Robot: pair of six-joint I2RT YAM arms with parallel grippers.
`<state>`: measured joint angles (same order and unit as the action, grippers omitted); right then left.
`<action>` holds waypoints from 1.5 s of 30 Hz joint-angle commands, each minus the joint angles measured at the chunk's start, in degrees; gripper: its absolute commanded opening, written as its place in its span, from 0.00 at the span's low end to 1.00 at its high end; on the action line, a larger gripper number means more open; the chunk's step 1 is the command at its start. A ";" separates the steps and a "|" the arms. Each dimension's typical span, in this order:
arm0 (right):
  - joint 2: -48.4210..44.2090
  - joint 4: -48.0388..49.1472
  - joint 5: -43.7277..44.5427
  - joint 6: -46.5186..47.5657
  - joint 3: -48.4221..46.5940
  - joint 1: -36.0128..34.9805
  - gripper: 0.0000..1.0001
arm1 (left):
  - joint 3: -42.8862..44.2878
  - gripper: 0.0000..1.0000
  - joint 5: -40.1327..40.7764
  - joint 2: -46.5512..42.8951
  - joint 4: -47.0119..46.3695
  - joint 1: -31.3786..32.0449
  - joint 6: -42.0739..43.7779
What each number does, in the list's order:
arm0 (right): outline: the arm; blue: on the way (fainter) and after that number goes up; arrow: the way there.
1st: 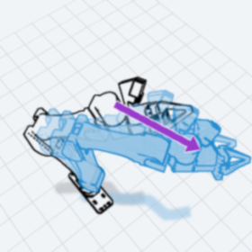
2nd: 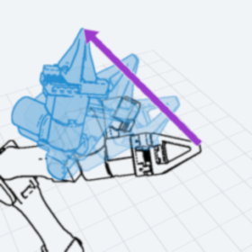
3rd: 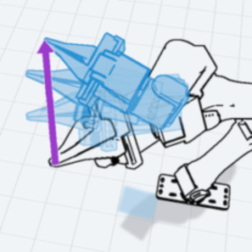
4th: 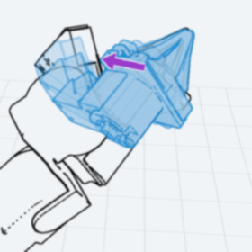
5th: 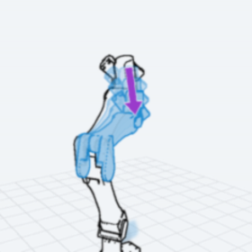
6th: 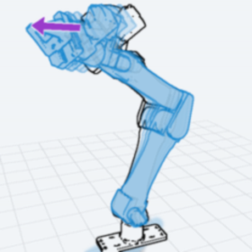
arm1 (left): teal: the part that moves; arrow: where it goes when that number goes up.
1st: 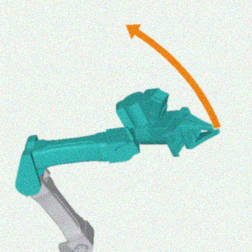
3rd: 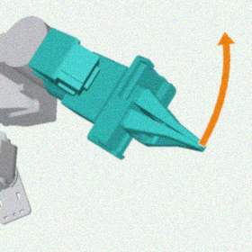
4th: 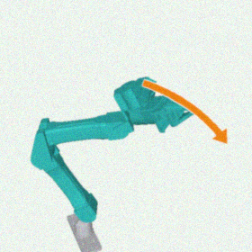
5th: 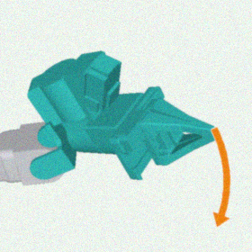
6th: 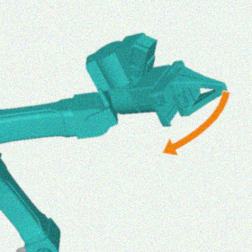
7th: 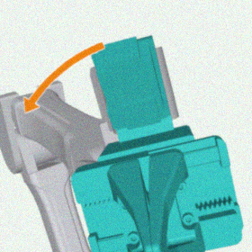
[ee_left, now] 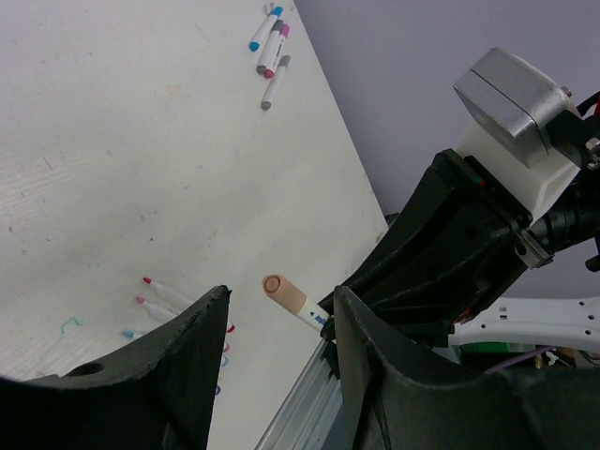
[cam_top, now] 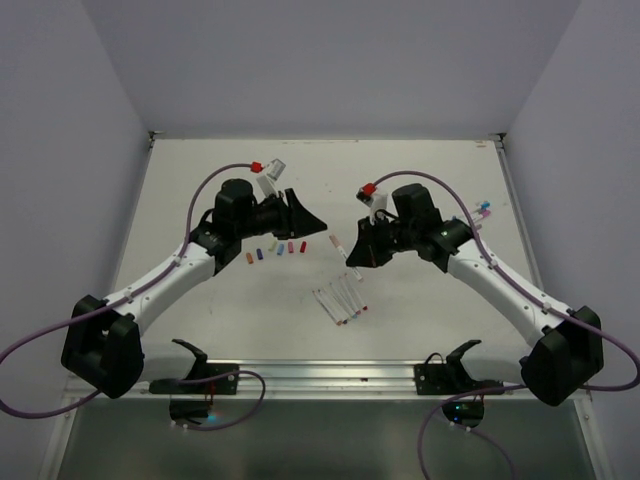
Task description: Open the pen caps
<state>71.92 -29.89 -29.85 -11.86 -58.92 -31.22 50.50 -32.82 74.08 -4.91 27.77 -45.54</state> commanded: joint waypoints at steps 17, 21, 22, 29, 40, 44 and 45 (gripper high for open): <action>2.43 14.07 -2.15 -7.04 0.03 -3.67 0.00 | -2.95 0.49 0.03 0.80 -8.36 0.09 -6.40; 3.93 14.24 -1.18 -7.13 -1.11 -5.07 0.00 | -2.86 0.47 0.21 0.80 -8.80 0.09 -6.93; 4.02 14.51 -0.83 -7.30 -1.11 -5.16 0.00 | -2.86 0.45 0.30 0.80 -8.80 0.01 -6.93; 4.37 15.91 1.01 -8.27 -0.94 -5.60 0.00 | -3.13 0.42 0.12 0.71 -8.89 0.09 -6.84; 3.93 18.20 2.69 -10.73 -0.59 -5.60 0.00 | -3.65 0.35 0.21 0.80 -9.33 0.09 -6.76; 4.11 18.11 2.60 -10.73 -0.59 -5.87 0.00 | -3.48 0.17 0.30 0.80 -9.42 0.09 -6.58; 4.11 18.20 2.51 -10.73 -0.59 -5.87 0.00 | -3.48 0.07 0.30 0.80 -9.42 0.09 -6.58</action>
<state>76.47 -14.26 -27.99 -21.80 -58.76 -36.84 47.00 -31.24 75.02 -11.51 27.77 -52.29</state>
